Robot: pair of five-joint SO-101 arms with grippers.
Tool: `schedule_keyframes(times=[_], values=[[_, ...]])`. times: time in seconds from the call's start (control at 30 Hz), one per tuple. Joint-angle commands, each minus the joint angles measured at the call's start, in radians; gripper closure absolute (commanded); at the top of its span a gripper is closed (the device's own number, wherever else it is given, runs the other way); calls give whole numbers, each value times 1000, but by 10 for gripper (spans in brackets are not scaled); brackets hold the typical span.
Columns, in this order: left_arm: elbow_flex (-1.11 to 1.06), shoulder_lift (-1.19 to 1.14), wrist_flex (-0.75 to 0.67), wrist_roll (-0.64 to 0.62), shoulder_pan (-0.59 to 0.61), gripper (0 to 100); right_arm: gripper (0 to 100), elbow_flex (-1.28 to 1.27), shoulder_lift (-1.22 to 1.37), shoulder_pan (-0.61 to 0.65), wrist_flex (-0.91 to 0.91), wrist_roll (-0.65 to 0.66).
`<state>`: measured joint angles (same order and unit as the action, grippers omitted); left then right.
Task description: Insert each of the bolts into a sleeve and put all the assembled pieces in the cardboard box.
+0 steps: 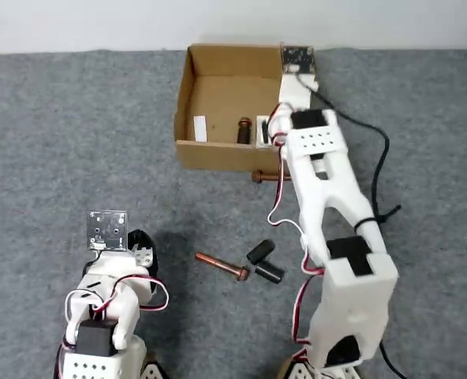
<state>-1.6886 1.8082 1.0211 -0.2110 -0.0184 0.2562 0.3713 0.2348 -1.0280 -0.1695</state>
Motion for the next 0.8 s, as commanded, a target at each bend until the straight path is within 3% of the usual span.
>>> schedule_keyframes(times=[0.0,0.53,0.77], values=[[5,5,-11,5,9,995,855,69,-122,22,-134,11],[5,5,-11,5,9,995,855,69,-288,160,-753,-11],[5,5,-9,5,9,995,854,32,-354,213,-768,-180]])
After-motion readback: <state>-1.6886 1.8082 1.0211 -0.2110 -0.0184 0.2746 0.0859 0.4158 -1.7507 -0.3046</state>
